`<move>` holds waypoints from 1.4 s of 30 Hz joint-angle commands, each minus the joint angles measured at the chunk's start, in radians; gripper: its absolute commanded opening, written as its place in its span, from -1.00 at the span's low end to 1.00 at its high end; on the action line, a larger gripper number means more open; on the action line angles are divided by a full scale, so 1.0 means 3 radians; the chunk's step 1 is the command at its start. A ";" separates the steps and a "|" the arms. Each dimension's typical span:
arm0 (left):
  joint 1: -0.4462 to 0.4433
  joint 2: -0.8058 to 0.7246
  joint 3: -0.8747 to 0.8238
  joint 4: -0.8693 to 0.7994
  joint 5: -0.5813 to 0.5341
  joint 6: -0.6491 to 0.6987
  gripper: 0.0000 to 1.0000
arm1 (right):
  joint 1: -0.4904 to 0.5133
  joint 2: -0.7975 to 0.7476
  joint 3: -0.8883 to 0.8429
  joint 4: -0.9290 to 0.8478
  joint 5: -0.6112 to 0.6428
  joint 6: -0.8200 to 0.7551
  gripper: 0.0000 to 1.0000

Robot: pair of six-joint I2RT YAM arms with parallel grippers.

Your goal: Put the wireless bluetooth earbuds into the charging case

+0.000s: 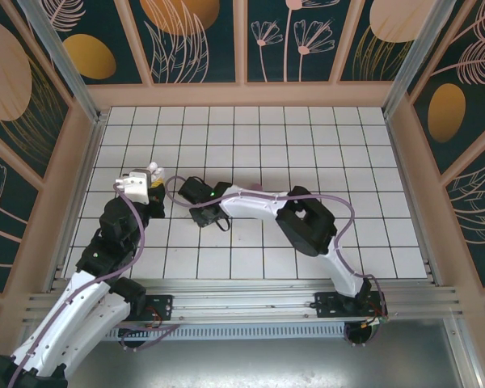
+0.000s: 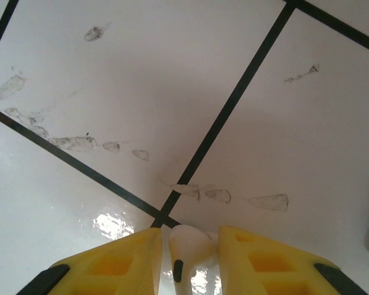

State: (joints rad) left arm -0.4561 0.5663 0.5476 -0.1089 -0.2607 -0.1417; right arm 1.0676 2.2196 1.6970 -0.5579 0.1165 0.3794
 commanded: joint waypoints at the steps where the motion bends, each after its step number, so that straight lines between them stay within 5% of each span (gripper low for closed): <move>1: 0.0007 -0.0026 -0.0035 0.0046 0.0018 0.0053 -1.00 | 0.0019 0.0136 0.0121 -0.0191 0.0078 -0.0022 -0.40; 13: 0.0009 -0.0026 -0.0026 0.0025 0.0020 0.0044 -1.00 | 0.0011 0.0077 0.0095 -0.0266 0.0156 -0.0012 -0.63; 22: 0.0007 -0.0025 -0.0044 0.0086 0.0172 0.0028 -1.00 | -0.0125 -0.0470 -0.0357 0.0126 0.0095 0.0177 -0.82; 31: 0.0007 -0.0023 -0.0155 0.0502 0.0715 -0.0032 -1.00 | -0.0462 -0.1535 -0.1334 0.1233 -0.0294 0.0466 -0.85; 42: 0.0007 0.0106 -0.0193 0.0556 0.0838 -0.0141 -1.00 | -0.0660 -0.1584 -0.2094 0.1681 -0.1146 0.0963 -0.85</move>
State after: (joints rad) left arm -0.4534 0.5980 0.4984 0.0044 -0.0338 -0.1627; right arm 0.8768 1.7466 1.1500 -0.1230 -0.1207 0.5861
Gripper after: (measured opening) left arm 0.173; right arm 0.077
